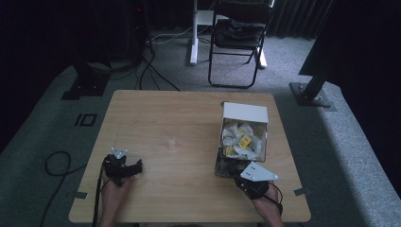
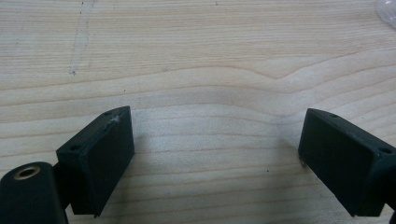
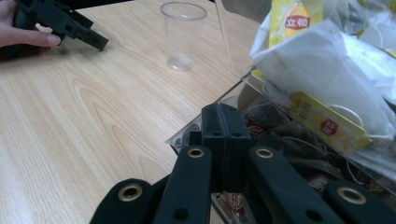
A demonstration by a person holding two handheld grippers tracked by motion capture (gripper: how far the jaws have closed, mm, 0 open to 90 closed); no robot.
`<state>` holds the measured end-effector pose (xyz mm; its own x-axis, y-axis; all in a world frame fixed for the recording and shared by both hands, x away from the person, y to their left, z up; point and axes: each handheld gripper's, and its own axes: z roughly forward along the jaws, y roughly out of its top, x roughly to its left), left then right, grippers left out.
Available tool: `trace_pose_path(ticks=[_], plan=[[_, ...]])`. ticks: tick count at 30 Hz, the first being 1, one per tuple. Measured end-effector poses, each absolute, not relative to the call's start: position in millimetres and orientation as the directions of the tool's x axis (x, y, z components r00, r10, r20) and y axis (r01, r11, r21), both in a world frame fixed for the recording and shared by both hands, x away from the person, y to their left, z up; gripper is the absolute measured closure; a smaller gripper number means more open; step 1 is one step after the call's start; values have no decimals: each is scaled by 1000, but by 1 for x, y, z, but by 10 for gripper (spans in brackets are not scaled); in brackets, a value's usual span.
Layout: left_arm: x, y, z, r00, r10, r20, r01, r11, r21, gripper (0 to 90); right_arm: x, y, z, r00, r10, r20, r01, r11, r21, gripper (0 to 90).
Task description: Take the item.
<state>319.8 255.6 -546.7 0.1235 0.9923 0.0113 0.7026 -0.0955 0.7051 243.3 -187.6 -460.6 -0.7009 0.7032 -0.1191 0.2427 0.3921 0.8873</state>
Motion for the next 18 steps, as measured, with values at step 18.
trace_pose_path(ticks=[18], plan=[[320,256,-547,123,992,11,703,-95,705,111,238,-173,-452,-728,674,-126,214,398,892,900]])
